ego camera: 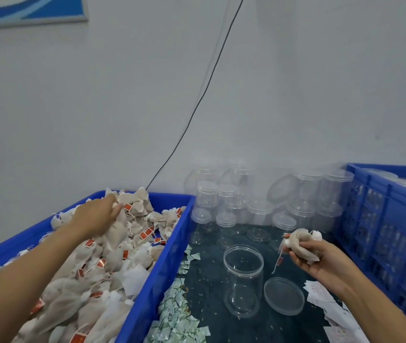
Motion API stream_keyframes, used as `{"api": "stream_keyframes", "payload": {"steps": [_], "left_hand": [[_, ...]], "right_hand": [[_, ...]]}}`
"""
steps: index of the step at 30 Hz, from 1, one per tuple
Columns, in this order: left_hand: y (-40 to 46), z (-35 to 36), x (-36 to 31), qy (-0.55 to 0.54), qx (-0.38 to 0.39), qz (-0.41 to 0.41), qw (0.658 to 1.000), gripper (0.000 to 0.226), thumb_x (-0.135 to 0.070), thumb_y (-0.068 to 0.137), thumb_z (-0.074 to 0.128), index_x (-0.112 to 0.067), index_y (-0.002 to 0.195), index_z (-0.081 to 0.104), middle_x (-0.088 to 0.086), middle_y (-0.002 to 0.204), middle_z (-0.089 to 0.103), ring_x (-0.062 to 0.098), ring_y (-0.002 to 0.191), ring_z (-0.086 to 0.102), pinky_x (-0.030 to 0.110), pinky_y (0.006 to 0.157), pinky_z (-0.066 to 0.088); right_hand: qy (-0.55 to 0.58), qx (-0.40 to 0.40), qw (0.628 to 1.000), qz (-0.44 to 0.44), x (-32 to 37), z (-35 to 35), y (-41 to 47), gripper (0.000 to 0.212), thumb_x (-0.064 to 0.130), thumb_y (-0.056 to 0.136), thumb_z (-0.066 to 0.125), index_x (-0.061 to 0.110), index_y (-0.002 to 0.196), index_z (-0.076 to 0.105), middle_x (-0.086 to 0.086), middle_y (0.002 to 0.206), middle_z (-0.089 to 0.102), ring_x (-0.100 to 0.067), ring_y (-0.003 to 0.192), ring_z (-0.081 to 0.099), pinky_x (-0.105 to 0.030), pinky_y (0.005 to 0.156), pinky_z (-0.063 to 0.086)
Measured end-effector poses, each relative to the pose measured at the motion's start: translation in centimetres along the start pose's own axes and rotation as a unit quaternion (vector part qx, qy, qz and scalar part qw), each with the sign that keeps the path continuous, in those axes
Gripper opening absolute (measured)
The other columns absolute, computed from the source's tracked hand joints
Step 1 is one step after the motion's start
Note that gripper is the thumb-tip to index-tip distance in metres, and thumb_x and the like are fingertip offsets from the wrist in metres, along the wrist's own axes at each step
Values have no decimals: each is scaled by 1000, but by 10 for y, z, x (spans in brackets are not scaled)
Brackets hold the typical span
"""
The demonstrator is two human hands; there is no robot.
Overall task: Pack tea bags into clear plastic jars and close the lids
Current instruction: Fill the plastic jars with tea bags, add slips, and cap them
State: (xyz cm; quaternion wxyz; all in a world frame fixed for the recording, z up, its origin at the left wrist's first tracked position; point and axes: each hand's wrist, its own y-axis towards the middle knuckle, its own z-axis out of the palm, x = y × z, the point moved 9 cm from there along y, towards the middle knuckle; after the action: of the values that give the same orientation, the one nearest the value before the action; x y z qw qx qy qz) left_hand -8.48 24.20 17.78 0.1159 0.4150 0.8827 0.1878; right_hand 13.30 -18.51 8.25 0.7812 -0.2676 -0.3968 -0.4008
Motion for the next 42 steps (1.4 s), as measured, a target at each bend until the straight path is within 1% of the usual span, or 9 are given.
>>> {"api": "stream_keyframes", "payload": {"steps": [4,12,14,17,26,30,34,39,42], "left_hand": [[4,-3,9,-167,34,-32,985,26,-36,101,44,-18,83,52,2,88,58,17,77,50,30,64,31],[-1,-58,-78,-238,-8,57,970,27,-43,92,58,-20,79,61,-4,77,65,12,65,56,27,55,38],[-4,-65,-112,-267,-2,84,960,26,-43,91,60,-20,78,62,-6,74,66,13,68,59,29,59,44],[-9,-60,-162,-309,24,117,944,26,-43,89,62,-20,77,64,-6,74,67,15,70,60,34,68,48],[-37,7,-270,-386,182,194,883,26,-34,82,75,-8,82,73,-8,63,64,2,59,55,31,69,47],[-45,25,-288,-338,223,230,885,22,-37,80,76,-16,77,74,-9,68,68,3,65,59,36,79,52],[-44,26,-293,-276,218,248,903,24,-42,79,76,-19,73,74,-16,62,65,-5,59,55,32,77,52],[-34,8,-290,-255,128,243,927,29,-56,81,67,-28,70,66,-22,50,57,-4,59,53,29,70,48],[-34,5,-291,-247,80,229,938,35,-60,81,63,-25,77,65,-16,63,60,4,69,56,29,69,46]], "right_hand": [[-5,1,1000,9,-6,-1,2,19,-8,92,41,-1,104,54,-24,104,60,-29,85,63,-27,56,59],[-36,-2,999,-13,-5,-2,8,23,-8,91,44,-2,112,54,-24,107,61,-30,82,66,-28,57,59],[-45,-1,999,-20,-7,-2,8,23,-6,92,44,-2,113,53,-23,107,62,-28,83,66,-28,57,58],[-44,-5,999,-27,-15,-7,7,22,-5,93,45,-1,113,53,-23,106,62,-26,81,67,-29,58,58],[9,-61,996,-63,-39,-39,1,16,-5,93,47,4,101,56,-17,87,70,-26,76,67,-30,57,58],[41,-82,993,-75,-60,-48,0,21,-6,93,47,0,113,52,-24,102,65,-26,73,67,-29,53,57],[24,-72,995,-62,-77,-45,-2,20,-9,92,47,3,107,54,-14,90,70,-20,66,70,-30,55,58],[4,-59,996,-67,-77,-44,-2,21,-7,93,46,0,112,53,-23,106,67,-24,79,68,-34,62,57],[9,-68,995,-69,-78,-50,-2,20,-6,93,47,4,108,54,-21,106,68,-29,85,68,-36,65,56]]}}
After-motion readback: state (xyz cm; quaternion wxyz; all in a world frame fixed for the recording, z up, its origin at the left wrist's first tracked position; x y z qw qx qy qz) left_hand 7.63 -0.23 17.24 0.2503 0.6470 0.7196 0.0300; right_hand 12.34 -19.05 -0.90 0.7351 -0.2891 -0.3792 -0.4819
